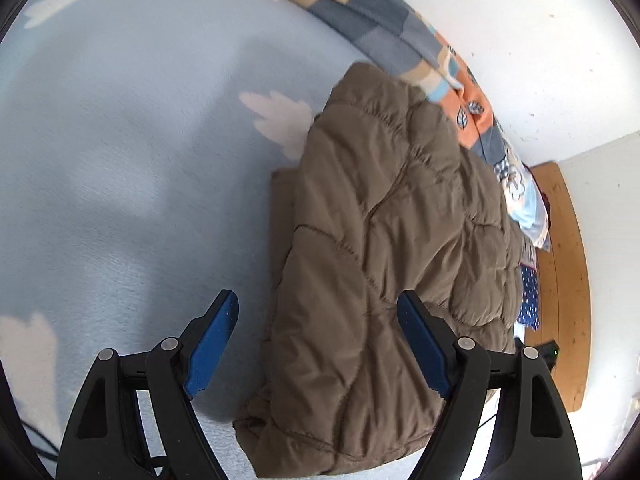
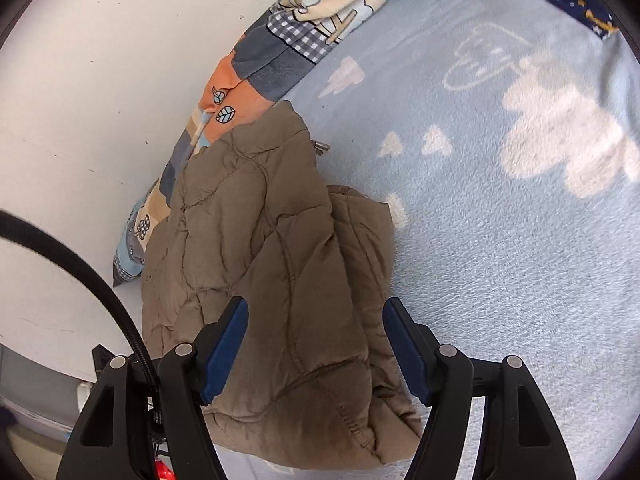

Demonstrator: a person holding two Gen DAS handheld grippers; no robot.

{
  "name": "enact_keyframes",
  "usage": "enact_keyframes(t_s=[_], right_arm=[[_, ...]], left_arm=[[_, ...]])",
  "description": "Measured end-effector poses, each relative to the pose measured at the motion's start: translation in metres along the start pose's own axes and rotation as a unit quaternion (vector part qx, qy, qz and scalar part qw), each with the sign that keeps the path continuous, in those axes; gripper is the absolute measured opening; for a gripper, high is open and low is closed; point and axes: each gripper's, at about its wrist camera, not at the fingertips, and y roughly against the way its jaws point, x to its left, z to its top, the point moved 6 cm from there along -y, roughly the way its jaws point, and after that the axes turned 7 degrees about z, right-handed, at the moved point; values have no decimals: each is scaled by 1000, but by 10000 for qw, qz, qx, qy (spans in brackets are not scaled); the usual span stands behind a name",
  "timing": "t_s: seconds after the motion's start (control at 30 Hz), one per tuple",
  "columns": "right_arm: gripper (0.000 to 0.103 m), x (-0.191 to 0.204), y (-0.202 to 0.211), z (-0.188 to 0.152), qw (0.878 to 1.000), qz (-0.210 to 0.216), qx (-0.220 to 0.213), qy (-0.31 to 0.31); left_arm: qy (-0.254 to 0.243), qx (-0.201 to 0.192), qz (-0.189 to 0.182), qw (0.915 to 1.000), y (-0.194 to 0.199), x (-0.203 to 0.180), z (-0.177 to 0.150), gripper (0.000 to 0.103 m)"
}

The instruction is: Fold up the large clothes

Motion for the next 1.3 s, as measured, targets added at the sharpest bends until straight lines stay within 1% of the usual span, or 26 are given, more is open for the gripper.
enact_keyframes(t_s=[0.07, 0.1, 0.17, 0.27, 0.3, 0.37, 0.5, 0.6, 0.7, 0.83, 0.9, 0.97, 1.03, 1.1, 1.17, 1.23, 1.27, 1.3], right_arm=[[76, -5, -5, 1, 9999, 100, 99, -23], [78, -8, -8, 1, 9997, 161, 154, -31], [79, -14, -13, 2, 9996, 140, 249, -20], [83, -20, -18, 6, 9989, 311, 338, -35], [90, -22, -20, 9, 9990, 290, 353, 5], [98, -26, -26, 12, 9985, 324, 449, 19], [100, -35, -40, 18, 9968, 525, 609, 12], [103, -31, -51, 25, 9943, 685, 788, 204], [103, -22, -66, 27, 9893, 851, 1066, 519], [103, -11, -83, 27, 9825, 1052, 1328, 780], [103, -6, -93, 30, 9795, 1189, 1403, 824], [103, 1, -105, 34, 9752, 1334, 1524, 888], [103, 8, -122, 36, 9702, 1378, 1717, 1014], [103, 18, -139, 38, 9640, 1400, 1924, 1186], [103, 22, -148, 41, 9611, 1393, 2038, 1242], [101, 26, -154, 41, 9584, 1349, 2083, 1409], [91, 26, -149, 37, 9576, 1283, 2061, 1548], [78, 30, -148, 34, 9559, 1284, 2045, 1670]], left_arm=[[-53, 120, -44, 9999, -9, 2, -1, 81], [-60, 164, -57, 9998, -12, 3, -1, 81], [-17, 240, -242, 9994, -19, 4, 0, 81], [-67, 341, -392, 9986, -28, 2, 1, 81], [-84, 365, -403, 9985, -30, 2, 1, 81], [-104, 426, -459, 9980, -36, 3, 2, 81], [-170, 543, -655, 9962, -47, 7, 6, 85], [-195, 658, -834, 9942, -54, 9, 10, 87], [-297, 789, -953, 9919, -61, 9, 15, 88], [-500, 1026, -1030, 9881, -74, 5, 34, 89], [-584, 1133, -1133, 9853, -81, -1, 42, 89], [-720, 1325, -1189, 9814, -88, -5, 49, 91], [-874, 1527, -1170, 9774, -96, -11, 57, 91], [-1025, 1687, -1145, 9736, -103, -19, 65, 95], [-1121, 1708, -1115, 9725, -107, -23, 69, 95], [-1196, 1590, -1048, 9744, -110, -28, 73, 95], [-1287, 1483, -962, 9758, -109, -31, 74, 87], [-1313, 1423, -960, 9764, -101, -31, 70, 65]])
